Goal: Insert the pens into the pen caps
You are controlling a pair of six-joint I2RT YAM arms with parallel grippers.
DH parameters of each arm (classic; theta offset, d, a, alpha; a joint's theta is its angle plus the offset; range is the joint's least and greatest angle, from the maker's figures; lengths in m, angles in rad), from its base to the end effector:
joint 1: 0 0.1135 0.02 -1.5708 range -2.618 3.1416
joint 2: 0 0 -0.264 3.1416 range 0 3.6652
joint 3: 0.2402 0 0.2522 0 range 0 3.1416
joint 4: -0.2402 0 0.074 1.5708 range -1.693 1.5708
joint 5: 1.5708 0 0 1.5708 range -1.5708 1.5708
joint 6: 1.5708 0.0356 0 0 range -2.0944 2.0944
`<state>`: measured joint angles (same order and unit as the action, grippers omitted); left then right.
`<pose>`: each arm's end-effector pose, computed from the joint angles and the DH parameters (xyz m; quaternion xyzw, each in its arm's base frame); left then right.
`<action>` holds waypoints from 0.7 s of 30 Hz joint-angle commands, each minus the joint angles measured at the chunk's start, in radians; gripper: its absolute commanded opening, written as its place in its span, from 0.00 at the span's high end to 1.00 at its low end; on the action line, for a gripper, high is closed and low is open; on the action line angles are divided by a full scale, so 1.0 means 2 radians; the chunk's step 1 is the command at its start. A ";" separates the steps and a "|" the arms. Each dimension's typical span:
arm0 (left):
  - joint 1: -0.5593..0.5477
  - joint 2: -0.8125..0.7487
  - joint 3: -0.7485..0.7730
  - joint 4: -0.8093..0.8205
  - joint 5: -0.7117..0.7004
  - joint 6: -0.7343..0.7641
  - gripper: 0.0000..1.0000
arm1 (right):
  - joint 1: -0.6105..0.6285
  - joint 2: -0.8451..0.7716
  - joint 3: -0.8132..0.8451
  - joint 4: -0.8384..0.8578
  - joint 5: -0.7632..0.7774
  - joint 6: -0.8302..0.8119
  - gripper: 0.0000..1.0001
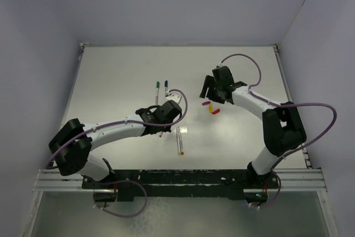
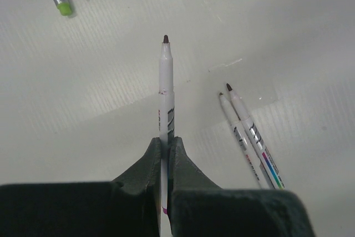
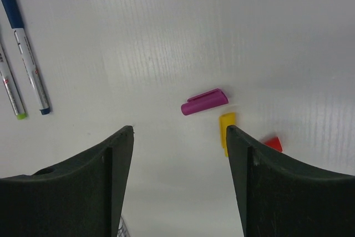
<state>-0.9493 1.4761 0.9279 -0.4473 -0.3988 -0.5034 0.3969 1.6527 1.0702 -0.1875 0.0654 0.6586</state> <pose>0.1821 -0.2306 0.2102 0.1530 0.9291 -0.0427 0.3340 0.3309 0.1362 0.2157 0.1327 0.9109 0.1702 0.3517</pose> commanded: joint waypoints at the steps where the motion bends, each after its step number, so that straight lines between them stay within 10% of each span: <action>1: 0.004 -0.012 0.002 0.024 -0.006 0.010 1.00 | 0.000 0.011 0.028 0.010 -0.031 0.014 0.29; 21: 0.074 -0.069 -0.043 0.087 0.101 0.070 1.00 | 0.000 0.050 0.034 0.016 -0.070 0.043 0.28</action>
<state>-0.8074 1.3586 0.8215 -0.3172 -0.2363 -0.4206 0.3969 1.7473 1.1000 -0.1715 -0.0494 0.7223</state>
